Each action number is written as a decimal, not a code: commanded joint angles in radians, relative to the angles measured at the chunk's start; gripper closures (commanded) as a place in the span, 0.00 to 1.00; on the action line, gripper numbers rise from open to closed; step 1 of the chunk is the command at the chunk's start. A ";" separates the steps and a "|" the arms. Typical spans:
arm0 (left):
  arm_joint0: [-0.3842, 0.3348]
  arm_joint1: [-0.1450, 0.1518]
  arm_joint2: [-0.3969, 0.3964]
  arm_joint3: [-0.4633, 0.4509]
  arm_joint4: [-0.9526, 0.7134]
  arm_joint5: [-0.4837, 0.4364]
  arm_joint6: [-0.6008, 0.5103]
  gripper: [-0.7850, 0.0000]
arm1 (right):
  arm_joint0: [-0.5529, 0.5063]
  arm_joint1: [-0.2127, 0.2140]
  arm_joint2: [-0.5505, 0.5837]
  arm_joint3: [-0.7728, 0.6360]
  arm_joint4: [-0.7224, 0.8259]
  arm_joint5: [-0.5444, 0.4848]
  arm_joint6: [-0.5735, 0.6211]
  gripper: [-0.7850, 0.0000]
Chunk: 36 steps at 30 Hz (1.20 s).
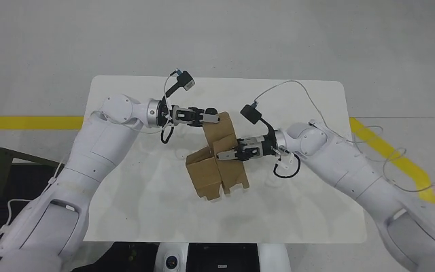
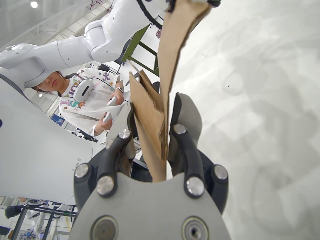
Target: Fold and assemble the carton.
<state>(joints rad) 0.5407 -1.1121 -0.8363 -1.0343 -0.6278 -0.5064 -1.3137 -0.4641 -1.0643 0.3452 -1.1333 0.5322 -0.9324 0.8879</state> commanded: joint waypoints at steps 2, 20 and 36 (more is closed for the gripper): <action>0.003 -0.001 -0.002 0.001 0.007 -0.004 0.004 1.00 | 0.018 0.003 -0.030 0.004 0.014 -0.014 -0.014 0.89; 0.039 0.027 -0.097 -0.065 0.138 -0.120 0.120 0.00 | 0.078 0.013 -0.143 0.085 0.149 -0.068 -0.068 1.00; 0.200 0.067 -0.172 -0.194 0.242 -0.115 0.151 0.00 | 0.044 -0.015 -0.042 0.215 0.303 -0.020 -0.056 1.00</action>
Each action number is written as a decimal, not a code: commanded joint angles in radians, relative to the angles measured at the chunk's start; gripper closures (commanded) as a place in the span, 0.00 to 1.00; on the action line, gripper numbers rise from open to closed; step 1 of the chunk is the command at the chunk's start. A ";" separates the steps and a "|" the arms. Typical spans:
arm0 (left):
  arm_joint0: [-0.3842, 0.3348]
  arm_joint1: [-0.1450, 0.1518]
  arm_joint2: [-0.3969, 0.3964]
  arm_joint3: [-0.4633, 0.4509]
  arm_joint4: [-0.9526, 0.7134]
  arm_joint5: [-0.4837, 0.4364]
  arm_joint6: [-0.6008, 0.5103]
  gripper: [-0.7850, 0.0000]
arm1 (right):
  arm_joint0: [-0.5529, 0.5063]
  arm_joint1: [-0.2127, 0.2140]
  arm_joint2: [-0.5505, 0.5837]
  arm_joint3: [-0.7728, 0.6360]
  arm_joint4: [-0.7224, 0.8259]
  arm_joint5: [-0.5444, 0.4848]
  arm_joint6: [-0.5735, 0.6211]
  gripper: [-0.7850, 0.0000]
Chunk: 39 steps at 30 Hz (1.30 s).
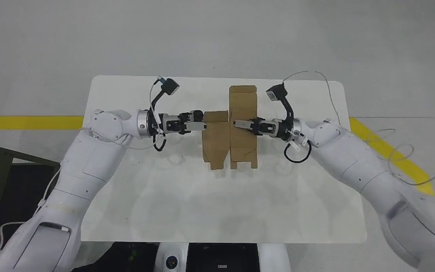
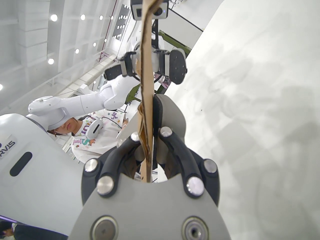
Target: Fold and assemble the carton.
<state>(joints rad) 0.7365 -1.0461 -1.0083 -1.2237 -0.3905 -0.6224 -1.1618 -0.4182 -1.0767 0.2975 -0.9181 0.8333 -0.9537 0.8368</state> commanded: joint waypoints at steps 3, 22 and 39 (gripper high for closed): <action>0.015 0.001 0.001 -0.019 0.016 0.006 0.005 0.00 | -0.010 -0.012 0.030 0.002 0.008 0.011 -0.020 1.00; 0.036 -0.005 0.018 -0.024 0.026 0.023 0.017 1.00 | -0.059 -0.058 0.153 0.031 -0.018 0.054 -0.009 1.00; 0.005 0.000 0.008 0.005 0.013 0.095 -0.102 1.00 | -0.092 -0.063 0.265 0.091 -0.074 0.078 0.060 0.00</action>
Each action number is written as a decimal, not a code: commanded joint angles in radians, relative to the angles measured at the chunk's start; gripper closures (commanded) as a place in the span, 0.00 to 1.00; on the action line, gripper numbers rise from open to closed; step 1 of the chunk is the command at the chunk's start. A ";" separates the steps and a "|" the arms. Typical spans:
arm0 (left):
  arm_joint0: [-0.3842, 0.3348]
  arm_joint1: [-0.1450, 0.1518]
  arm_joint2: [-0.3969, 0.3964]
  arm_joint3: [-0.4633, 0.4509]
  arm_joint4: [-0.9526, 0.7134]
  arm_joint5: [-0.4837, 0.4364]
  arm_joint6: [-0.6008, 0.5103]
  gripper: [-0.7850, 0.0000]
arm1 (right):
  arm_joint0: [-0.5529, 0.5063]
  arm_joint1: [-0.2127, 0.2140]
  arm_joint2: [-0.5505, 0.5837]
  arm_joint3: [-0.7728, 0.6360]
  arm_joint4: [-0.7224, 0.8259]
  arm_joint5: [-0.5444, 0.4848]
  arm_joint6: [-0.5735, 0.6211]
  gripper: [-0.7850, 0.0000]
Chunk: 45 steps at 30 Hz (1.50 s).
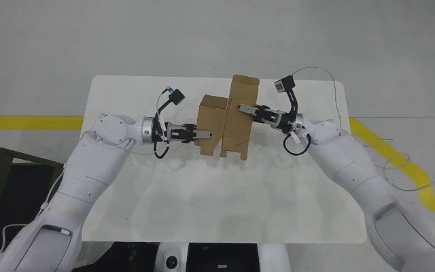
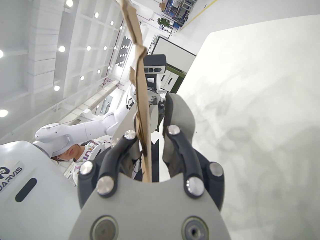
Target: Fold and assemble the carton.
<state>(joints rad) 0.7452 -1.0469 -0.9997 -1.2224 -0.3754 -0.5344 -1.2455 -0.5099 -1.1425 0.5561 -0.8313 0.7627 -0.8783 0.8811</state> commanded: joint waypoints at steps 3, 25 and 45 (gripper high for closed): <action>-0.027 0.004 0.014 0.007 0.014 0.053 -0.093 1.00 | 0.000 0.018 0.036 0.013 -0.016 0.022 0.083 0.00; -0.113 0.051 0.208 -0.053 -0.074 0.209 -0.249 1.00 | -0.172 0.176 0.219 -0.265 -0.076 0.272 0.333 0.00; -0.136 0.087 0.285 -0.041 -0.195 0.190 -0.230 1.00 | -0.177 0.167 0.176 -0.314 -0.061 0.271 0.332 0.72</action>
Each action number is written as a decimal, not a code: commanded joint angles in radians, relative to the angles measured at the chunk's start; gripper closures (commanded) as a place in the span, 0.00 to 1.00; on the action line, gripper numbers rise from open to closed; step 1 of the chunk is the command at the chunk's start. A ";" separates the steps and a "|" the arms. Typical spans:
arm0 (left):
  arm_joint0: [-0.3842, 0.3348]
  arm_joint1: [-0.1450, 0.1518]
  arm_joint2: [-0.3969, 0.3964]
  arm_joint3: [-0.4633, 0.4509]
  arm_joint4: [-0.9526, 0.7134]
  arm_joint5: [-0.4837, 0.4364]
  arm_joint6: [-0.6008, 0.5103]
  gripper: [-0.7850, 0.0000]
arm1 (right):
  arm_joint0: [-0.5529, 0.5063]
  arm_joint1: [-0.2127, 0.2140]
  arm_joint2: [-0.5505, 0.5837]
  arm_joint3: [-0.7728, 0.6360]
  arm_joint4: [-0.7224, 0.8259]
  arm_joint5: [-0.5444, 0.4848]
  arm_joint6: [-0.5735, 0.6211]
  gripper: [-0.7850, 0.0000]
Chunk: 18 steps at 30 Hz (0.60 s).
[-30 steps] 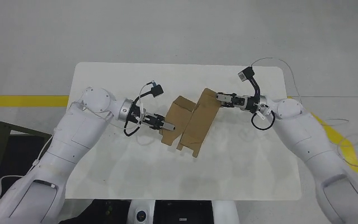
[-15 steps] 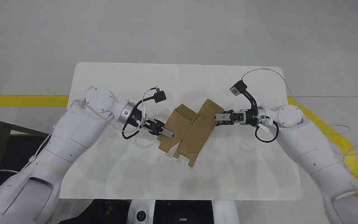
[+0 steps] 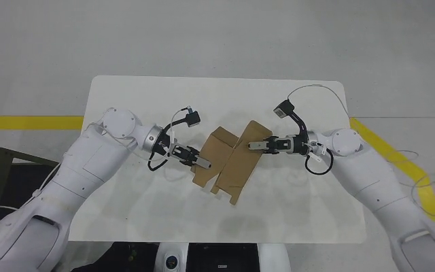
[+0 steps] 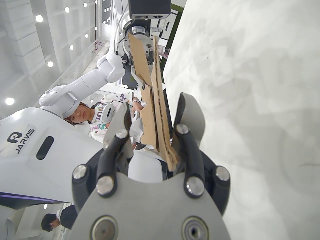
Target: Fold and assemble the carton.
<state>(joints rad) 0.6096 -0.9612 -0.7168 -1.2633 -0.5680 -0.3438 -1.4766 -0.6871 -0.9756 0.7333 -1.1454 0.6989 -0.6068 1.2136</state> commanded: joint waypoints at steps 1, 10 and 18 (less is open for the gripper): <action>-0.001 0.002 0.004 0.002 -0.005 -0.001 0.001 1.00 | 0.001 -0.001 -0.003 0.001 0.006 0.000 0.000 0.74; -0.013 0.008 0.014 0.021 -0.019 -0.024 0.024 0.43 | -0.004 -0.003 -0.003 0.001 0.041 -0.013 -0.013 1.00; -0.011 0.013 0.007 0.027 -0.048 -0.058 0.059 0.00 | -0.005 -0.004 0.011 0.012 0.052 -0.041 -0.041 1.00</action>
<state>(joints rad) 0.5985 -0.9491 -0.7058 -1.2375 -0.6118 -0.3945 -1.4262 -0.6924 -0.9798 0.7421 -1.1366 0.7518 -0.6435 1.1769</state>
